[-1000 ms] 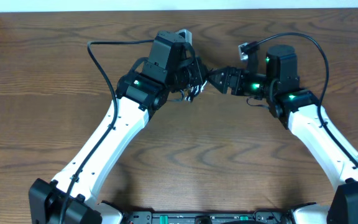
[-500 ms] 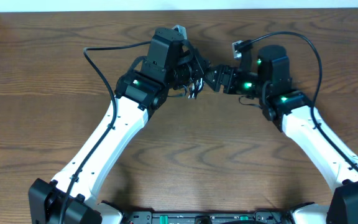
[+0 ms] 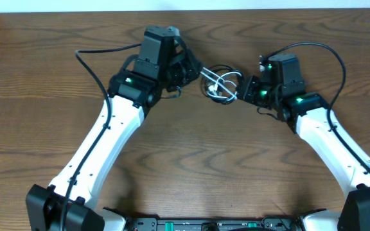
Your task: Untangle cables
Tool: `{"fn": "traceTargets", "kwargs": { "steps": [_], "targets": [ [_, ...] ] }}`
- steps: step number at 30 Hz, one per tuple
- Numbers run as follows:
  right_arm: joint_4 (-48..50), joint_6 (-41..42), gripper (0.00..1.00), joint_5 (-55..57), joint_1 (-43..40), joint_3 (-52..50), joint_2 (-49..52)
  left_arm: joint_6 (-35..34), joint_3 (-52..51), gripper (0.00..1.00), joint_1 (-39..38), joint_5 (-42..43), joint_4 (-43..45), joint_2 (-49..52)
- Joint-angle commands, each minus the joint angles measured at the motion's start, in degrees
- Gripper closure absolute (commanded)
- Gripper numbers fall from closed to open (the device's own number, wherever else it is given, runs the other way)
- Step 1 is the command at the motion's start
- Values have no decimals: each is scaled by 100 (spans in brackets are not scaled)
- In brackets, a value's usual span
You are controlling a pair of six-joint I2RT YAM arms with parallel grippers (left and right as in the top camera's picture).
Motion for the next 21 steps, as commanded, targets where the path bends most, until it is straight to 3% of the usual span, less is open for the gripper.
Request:
{"fn": "traceTargets", "kwargs": {
  "steps": [1,6,14,21],
  "targets": [
    [-190,-424,99,522,-208,68,39,538,44,93,258,-11,-92,-227],
    [-557,-732,99,542,-297,68,48,1561,44,92,437,518,-114,-299],
    [-931,-745,99,704,-520,68,184,2618,44,93,704,691,-205,-737],
    [-918,-852,99,535,-612,68,435,2820,44,93,949,688,-643,-1235]
  ]
}}
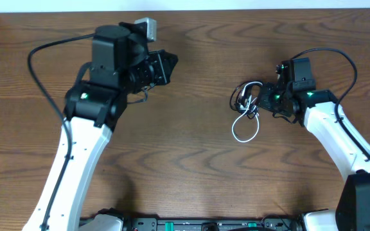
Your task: Untangle cables
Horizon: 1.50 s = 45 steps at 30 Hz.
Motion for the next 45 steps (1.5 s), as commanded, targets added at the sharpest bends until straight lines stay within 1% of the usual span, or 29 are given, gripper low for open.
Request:
{"fn": "traceTargets", "kwargs": {
  "steps": [1,3,7,11,13,16,17,20,21,25,30,35,41,45],
  "targets": [
    [52,-286,99,-205,-26,57,98,286,68,93,63,76,-223,-120],
    [179,-599,99,-625,-24,59,87,293,61,93,26,74,-422,-98],
    [553,-1495,99,-2114,-48,81,-66,470,50,93,-57,74,-675,133],
    [748,-2011,99,-3377,-153,114,-354,476,48,92,-79,98,-697,483],
    [758,-2260,99,-3978,-291,114,-498,483,48,83,-76,203,-682,680],
    [675,-2647,99,-4656,-463,114,-553,726,48,66,-76,538,-570,951],
    [616,-2813,99,-4865,-494,111,-546,800,48,58,-76,656,-509,1036],
    [323,-3062,99,-4937,-490,111,-531,975,48,46,-76,1038,-271,1270],
    [243,-3117,99,-4940,-490,107,-531,1054,48,44,-76,1193,-184,1346],
    [61,-3174,99,-4942,-490,105,-531,1587,48,42,-85,1969,83,1663],
    [4,-3169,99,-4946,-483,101,-531,2151,48,38,-197,2201,136,2076],
    [2,-3108,99,-4942,-485,101,-531,2396,48,38,-306,2518,212,2312],
    [4,-2992,99,-4940,-481,101,-531,2472,48,38,-466,2468,461,2339],
    [11,-2909,99,-4937,-481,101,-531,2470,46,38,-568,2218,531,2387]
  ]
}}
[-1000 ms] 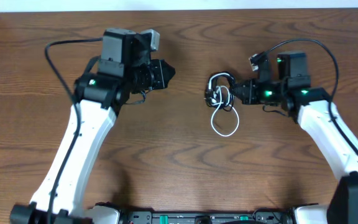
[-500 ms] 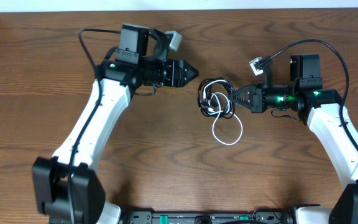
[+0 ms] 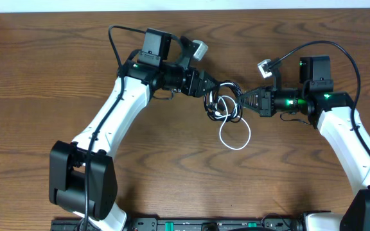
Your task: Untangle cables
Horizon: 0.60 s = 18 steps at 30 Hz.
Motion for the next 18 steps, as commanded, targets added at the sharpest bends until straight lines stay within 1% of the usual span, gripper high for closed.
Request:
{"fn": "traceTargets", "kwargs": {
  "steps": [1,7,12,16,17,18],
  "targets": [
    [2,61,99,-247,2,90,-52,138,46,38,-87,-149,9,55],
    [20,103,99,-247,2,90,-52,140,46,39,-208,-166,9,177],
    [22,103,99,-247,2,90,-52,140,39,45,-461,-192,-13,267],
    [20,103,99,-247,2,90,-52,136,35,57,-669,-634,-11,313],
    [20,103,99,-249,2,90,-52,133,35,58,-704,-756,-7,321],
    [17,103,99,-249,2,90,-52,129,33,64,-780,-1040,7,321]
  ]
}}
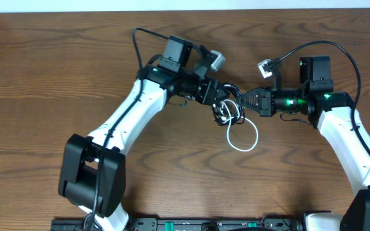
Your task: Untangle cables
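A tangle of black and white cables lies at the table's middle back, and a white loop hangs out of it toward the front. My right gripper reaches in from the right and is shut on the tangle's right side. From the left, my left gripper has its fingertips in the top of the tangle. The cables hide whether its fingers are closed on any strand.
The brown wooden table carries nothing else in view. Each arm's own black supply cable arcs above it, the left one and the right one. The left arm's base stands at the front left.
My left arm has moved to the right, pushing its gripper further into the tangle. The tangle and its white loop have shifted slightly right. The right arm has not moved.
Both grippers first met at the tangle at the table's back. Then the left gripper was far off to the left while the right held the tangle alone, its white loop hanging. The left gripper was then back at the tangle, and now sits deeper in it.
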Tool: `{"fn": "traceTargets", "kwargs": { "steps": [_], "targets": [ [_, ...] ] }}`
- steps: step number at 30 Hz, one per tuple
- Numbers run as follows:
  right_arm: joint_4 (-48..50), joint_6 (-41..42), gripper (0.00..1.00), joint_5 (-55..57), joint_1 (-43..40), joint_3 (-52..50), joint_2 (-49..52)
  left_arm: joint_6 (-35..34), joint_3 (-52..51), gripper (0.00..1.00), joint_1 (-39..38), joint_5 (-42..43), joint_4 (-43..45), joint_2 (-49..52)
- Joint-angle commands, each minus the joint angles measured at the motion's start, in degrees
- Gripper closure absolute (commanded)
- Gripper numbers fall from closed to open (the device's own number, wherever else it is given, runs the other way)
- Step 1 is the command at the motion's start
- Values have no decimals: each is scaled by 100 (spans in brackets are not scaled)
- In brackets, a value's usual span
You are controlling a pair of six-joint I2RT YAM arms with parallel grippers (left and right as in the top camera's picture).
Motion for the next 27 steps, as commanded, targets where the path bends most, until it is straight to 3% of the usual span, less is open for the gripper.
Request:
{"fn": "traceTargets", "kwargs": {
  "steps": [1,5,7,12,18,21,27],
  "targets": [
    [17,59,99,-238,2,90,-52,39,33,64,-192,-623,26,61],
    [17,59,99,-238,2,90,-52,35,28,79,-289,-907,31,61],
    [17,59,99,-236,2,90,-52,-63,28,92,-308,-1108,31,61],
    [-9,400,99,284,-4,90,-52,-518,31,93,-264,-1770,48,35],
    [-566,1672,99,2988,-2,90,-52,-918,37,92,-120,-1899,-39,-439],
    [-831,1998,99,4059,-2,79,-52,-1069,37,92,-105,-1749,-175,-887],
    [-890,2011,99,4629,-2,79,-52,-1064,37,92,-101,-660,-448,-1585]
  ]
}}
